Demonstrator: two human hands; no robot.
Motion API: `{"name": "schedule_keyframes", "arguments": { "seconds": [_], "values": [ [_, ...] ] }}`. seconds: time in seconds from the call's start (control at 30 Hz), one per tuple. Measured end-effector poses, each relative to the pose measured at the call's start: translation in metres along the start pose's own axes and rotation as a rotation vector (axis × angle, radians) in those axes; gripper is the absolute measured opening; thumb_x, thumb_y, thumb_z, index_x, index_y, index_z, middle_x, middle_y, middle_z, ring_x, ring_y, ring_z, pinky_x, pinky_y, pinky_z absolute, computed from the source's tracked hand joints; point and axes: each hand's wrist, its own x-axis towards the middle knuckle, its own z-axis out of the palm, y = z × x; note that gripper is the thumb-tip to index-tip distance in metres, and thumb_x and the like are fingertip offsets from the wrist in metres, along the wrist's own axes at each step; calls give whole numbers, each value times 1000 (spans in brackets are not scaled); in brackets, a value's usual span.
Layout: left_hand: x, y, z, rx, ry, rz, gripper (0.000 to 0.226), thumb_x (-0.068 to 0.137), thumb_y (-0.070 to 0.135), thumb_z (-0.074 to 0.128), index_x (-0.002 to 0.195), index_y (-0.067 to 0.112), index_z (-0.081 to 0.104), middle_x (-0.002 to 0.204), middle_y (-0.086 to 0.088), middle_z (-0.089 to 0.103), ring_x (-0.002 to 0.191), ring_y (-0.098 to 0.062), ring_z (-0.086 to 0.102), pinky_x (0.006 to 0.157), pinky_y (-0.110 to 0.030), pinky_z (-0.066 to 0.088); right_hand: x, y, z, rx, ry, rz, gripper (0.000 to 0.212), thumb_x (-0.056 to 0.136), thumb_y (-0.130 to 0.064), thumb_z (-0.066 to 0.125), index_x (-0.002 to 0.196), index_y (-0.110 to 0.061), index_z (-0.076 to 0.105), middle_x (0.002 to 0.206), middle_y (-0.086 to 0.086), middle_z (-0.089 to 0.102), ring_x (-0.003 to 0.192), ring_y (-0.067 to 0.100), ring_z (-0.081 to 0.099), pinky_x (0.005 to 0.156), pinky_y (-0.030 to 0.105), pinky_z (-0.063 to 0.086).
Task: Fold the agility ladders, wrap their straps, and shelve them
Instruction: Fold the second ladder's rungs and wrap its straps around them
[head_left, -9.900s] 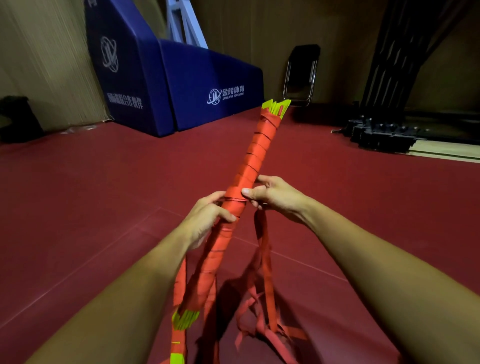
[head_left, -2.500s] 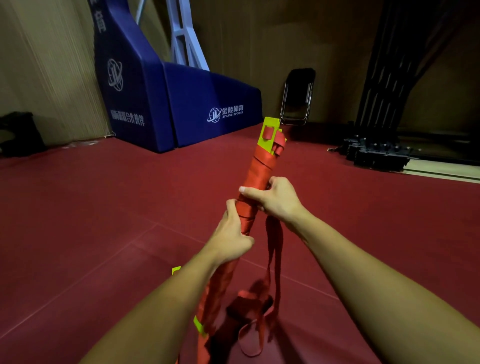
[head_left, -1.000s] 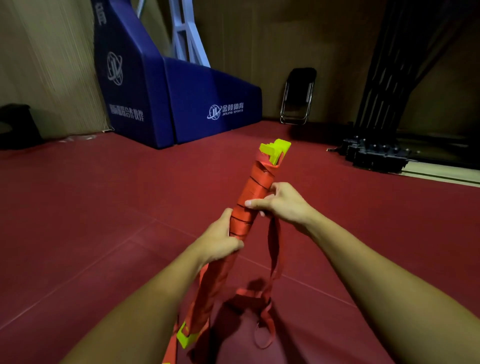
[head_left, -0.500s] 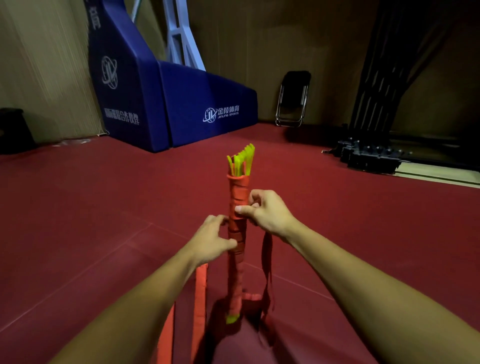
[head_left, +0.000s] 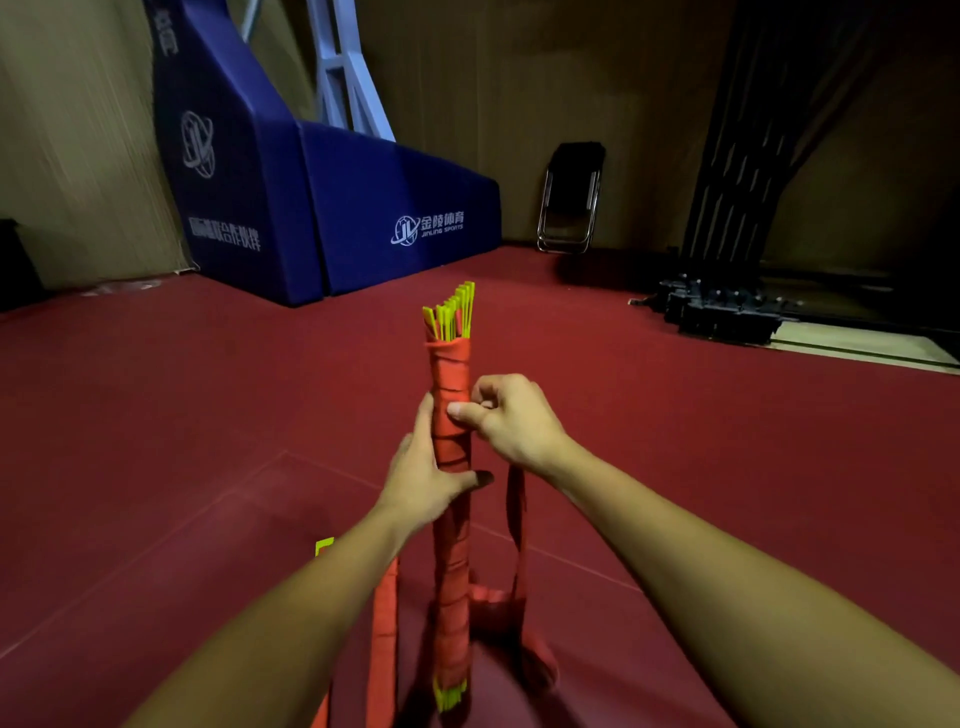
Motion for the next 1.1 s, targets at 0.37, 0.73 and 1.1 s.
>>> {"name": "schedule_keyframes", "arguments": {
  "seconds": [0.37, 0.73, 1.1],
  "values": [
    [-6, 15, -11, -182, -124, -82, 59, 60, 4, 77, 110, 18, 50, 91, -8, 71, 77, -16, 62, 73, -36, 52, 3, 1, -40, 207, -435, -35, 34, 88, -5, 72, 116, -7, 54, 68, 8, 66, 55, 10, 50, 54, 21, 40],
    [-10, 26, -22, -136, -215, -87, 74, 65, 18, 86, 128, 27, 48, 100, 1, 66, 89, -13, 61, 75, -26, 50, 6, 0, -21, 472, -246, 85, 42, 79, -14, 82, 110, 5, 61, 55, -3, 56, 45, 3, 44, 47, 16, 35],
    [-7, 27, -13, 91, 80, -11, 50, 65, 18, 82, 102, 19, 50, 84, 4, 68, 75, -16, 65, 65, -28, 45, 12, -5, -23, 337, -44, 62, 51, 69, -36, 88, 108, -14, 64, 56, -12, 59, 49, 4, 50, 52, 22, 41]
  ]
}}
